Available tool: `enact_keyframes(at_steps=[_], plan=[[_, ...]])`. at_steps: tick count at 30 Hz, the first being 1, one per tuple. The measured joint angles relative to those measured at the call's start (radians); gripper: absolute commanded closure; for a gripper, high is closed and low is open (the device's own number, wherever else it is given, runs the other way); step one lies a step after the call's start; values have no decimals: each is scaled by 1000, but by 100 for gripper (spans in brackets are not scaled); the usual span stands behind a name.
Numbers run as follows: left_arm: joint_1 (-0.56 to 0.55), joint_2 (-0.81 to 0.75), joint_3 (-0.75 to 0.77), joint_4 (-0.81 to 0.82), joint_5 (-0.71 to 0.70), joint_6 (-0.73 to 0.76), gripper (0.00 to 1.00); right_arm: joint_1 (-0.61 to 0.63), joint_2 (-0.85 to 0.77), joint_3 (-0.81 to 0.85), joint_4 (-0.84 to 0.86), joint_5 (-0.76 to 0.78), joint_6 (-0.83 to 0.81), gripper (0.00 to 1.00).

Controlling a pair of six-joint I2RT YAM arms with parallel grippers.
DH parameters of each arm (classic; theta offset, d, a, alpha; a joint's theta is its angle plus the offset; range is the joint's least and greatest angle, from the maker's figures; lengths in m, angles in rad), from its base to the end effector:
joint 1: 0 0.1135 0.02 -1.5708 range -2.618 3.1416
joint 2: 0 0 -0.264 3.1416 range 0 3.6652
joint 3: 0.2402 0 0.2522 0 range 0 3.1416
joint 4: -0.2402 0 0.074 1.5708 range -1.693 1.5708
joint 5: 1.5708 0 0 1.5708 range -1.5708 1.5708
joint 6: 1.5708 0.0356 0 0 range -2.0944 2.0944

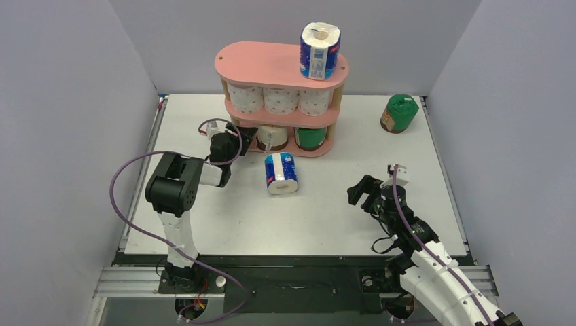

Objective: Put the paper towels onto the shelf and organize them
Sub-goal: Place the paper towel on the shelf.

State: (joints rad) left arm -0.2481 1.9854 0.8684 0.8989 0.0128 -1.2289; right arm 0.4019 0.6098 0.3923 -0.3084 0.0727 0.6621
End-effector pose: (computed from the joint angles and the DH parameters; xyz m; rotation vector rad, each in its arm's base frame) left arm 0.3825 -0.0974 0.1376 -0.8956 1.6984 -1.0465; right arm 0.1395 0.0565 0.2154 0.3229 2.1215 0.5594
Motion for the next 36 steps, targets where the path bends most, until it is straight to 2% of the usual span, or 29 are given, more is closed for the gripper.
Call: enact_keyframes(at_steps=[36], plan=[[-60, 53, 48, 14, 15, 1, 46, -9, 0, 0, 0, -2, 0, 19]])
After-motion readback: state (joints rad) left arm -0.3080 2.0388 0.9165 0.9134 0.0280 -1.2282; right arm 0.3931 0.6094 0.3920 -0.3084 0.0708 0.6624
